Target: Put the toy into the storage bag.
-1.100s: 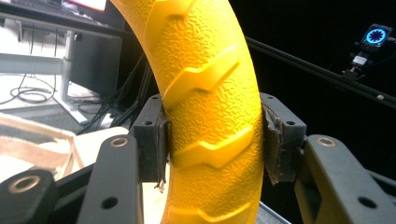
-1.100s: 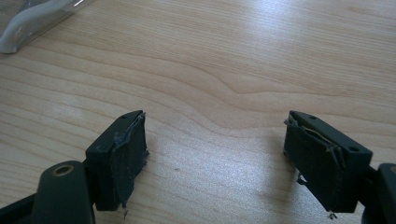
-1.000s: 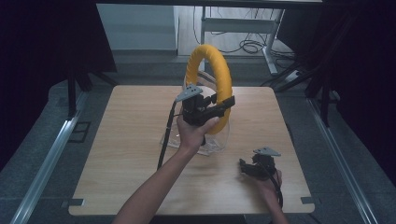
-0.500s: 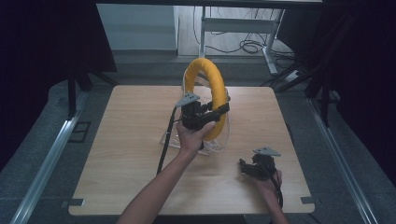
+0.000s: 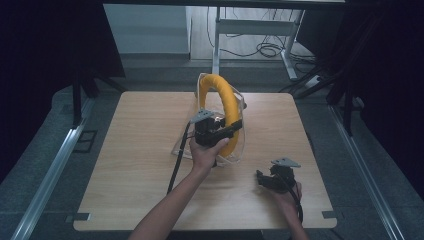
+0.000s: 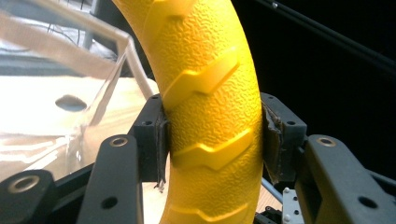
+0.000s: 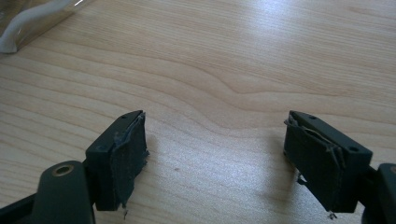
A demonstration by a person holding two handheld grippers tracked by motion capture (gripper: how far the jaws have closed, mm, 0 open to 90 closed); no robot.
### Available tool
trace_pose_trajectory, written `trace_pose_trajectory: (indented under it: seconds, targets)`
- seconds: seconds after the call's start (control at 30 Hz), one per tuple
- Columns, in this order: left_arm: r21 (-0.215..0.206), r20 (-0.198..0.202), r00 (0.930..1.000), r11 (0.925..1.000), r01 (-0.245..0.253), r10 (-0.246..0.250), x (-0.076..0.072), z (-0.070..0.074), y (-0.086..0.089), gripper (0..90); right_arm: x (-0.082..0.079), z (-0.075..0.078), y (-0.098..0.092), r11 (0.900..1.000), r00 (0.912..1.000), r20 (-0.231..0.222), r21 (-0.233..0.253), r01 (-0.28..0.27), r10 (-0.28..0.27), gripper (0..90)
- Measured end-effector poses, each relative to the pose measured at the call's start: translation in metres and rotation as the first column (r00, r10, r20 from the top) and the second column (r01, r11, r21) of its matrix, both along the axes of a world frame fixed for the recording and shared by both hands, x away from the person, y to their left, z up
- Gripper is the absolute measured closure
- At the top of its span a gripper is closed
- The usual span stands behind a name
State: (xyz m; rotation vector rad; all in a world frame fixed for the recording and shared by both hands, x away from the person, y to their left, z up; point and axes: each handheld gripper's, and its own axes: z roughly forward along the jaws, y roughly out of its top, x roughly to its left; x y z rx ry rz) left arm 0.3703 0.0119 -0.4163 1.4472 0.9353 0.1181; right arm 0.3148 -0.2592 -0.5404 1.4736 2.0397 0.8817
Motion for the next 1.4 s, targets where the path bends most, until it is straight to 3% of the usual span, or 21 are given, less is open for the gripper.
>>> trace_pose_trajectory:
  seconds: [0.3,0.5,0.67,0.93,1.07,1.4]
  targets:
    - [0.013,-0.003,1.0000,0.9999,-0.003,0.003,-0.002,0.001,0.000,49.4,0.000,0.000,0.000,1.000,1.0000,-0.002,-0.002,0.000,0.000,21.6]
    - [0.050,0.001,0.9999,0.9987,-0.011,0.011,-0.003,0.004,0.000,48.1,0.000,0.000,0.000,1.000,1.0000,0.000,0.000,0.000,0.000,21.6]
    - [0.046,0.009,1.0000,0.9989,0.003,-0.003,-0.009,0.009,0.008,39.1,0.000,0.000,0.000,1.000,1.0000,-0.002,-0.002,0.000,0.000,21.6]
    - [0.090,0.053,0.9986,0.9959,-0.005,0.000,-0.025,0.018,0.040,34.6,0.000,0.000,0.000,1.000,1.0000,-0.002,-0.002,-0.001,0.001,21.6]
    - [0.127,0.045,0.9989,0.9918,0.010,-0.016,-0.033,0.017,0.058,32.5,0.000,0.000,0.000,1.000,1.0000,-0.003,-0.001,0.000,0.000,21.6]
    - [0.172,0.039,0.9992,0.9851,0.005,-0.012,-0.056,0.006,0.105,32.2,0.000,0.000,0.000,1.000,1.0000,-0.002,-0.004,0.000,0.000,21.6]
